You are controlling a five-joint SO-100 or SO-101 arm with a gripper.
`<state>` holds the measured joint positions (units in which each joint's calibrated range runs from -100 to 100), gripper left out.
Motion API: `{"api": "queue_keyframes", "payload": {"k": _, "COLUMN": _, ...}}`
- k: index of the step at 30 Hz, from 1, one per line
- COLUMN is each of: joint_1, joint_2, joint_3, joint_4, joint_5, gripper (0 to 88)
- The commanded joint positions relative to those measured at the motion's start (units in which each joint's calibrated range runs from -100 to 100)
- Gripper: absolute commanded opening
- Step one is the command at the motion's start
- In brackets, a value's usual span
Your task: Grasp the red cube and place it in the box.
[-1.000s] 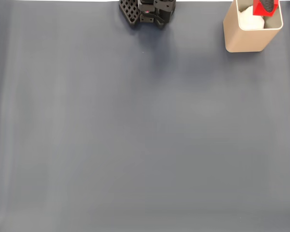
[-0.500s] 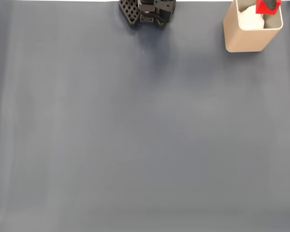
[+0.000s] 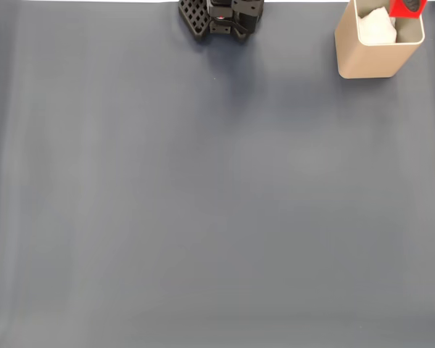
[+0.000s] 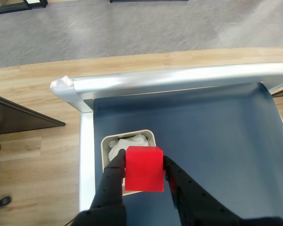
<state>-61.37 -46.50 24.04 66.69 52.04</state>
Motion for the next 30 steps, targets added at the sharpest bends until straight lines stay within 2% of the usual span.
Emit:
{"api": "queue_keyframes", "payload": {"k": 1, "joint_1": -0.86, "joint_2": -2.09, "joint_3": 0.2, "joint_4": -1.0, "joint_5": -0.2, "gripper": 4.8}}
{"api": "queue_keyframes", "payload": {"k": 9, "joint_1": -1.36, "joint_2": -3.13, "joint_3": 2.03, "joint_4": -0.26, "joint_5": -1.17, "gripper": 17.9}}
{"api": "queue_keyframes", "payload": {"k": 14, "joint_1": -1.36, "joint_2": -3.39, "joint_3": 2.03, "joint_4": -0.18, "joint_5": -0.83, "gripper": 21.6}}
{"api": "queue_keyframes", "payload": {"k": 18, "joint_1": -1.36, "joint_2": -3.48, "joint_3": 2.03, "joint_4": 0.15, "joint_5": -0.63, "gripper": 29.0}}
{"api": "queue_keyframes", "payload": {"k": 25, "joint_1": -0.51, "joint_2": -4.17, "joint_3": 1.66, "joint_4": 2.69, "joint_5": 0.73, "gripper": 35.9}}
{"api": "queue_keyframes", "payload": {"k": 30, "joint_1": 0.63, "joint_2": -5.3, "joint_3": 1.57, "joint_4": 4.58, "joint_5": -0.1, "gripper": 42.6}}
